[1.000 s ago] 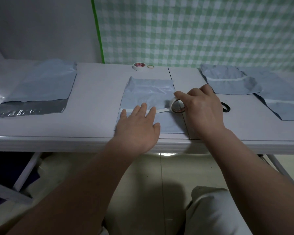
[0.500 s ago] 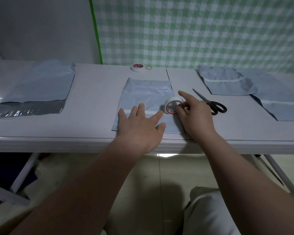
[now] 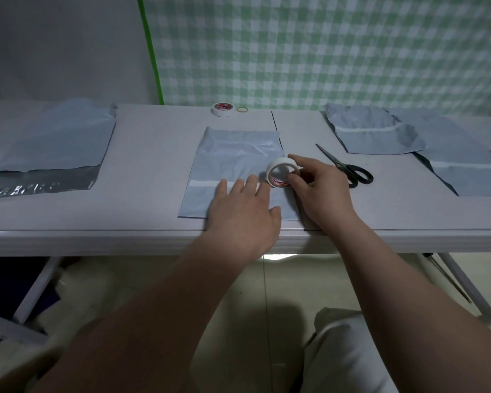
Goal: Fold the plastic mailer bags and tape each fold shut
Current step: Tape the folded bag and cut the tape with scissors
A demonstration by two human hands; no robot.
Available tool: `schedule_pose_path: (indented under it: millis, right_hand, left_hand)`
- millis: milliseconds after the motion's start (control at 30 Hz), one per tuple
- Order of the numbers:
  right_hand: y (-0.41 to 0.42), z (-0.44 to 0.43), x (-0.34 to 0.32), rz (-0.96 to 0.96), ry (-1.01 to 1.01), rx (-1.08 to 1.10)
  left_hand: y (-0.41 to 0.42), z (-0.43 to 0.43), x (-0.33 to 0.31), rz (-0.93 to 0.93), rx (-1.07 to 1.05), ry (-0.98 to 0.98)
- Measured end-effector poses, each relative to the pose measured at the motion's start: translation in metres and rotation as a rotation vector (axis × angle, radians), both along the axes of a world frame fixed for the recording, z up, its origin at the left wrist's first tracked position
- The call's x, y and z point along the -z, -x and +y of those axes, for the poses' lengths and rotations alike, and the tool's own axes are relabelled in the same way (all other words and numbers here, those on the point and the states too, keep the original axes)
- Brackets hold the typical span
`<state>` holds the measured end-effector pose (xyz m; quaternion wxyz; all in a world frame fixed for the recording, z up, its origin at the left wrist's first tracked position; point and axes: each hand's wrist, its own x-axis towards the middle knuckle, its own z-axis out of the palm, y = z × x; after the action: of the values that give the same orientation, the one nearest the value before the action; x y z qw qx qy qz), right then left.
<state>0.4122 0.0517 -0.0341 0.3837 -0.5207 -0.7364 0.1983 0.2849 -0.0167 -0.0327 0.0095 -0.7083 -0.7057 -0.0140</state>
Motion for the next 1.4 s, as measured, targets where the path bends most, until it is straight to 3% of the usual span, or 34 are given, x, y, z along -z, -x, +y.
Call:
schedule_pose_path:
  millis: [133,533,1400]
  right_hand:
    - [-0.002,0.002,0.001,-0.003,-0.051,-0.003]
    - [-0.025,0.006,-0.002,-0.358,-0.144,0.197]
    - [-0.025,0.007,0.007,-0.296,-0.215,0.192]
  left_hand:
    - [0.000,0.001,0.001,-0.034,-0.009,0.006]
    - [0.000,0.000,0.000,-0.015,-0.003,0.010]
    - [-0.015,0.012,-0.015,0.081,-0.037,0.147]
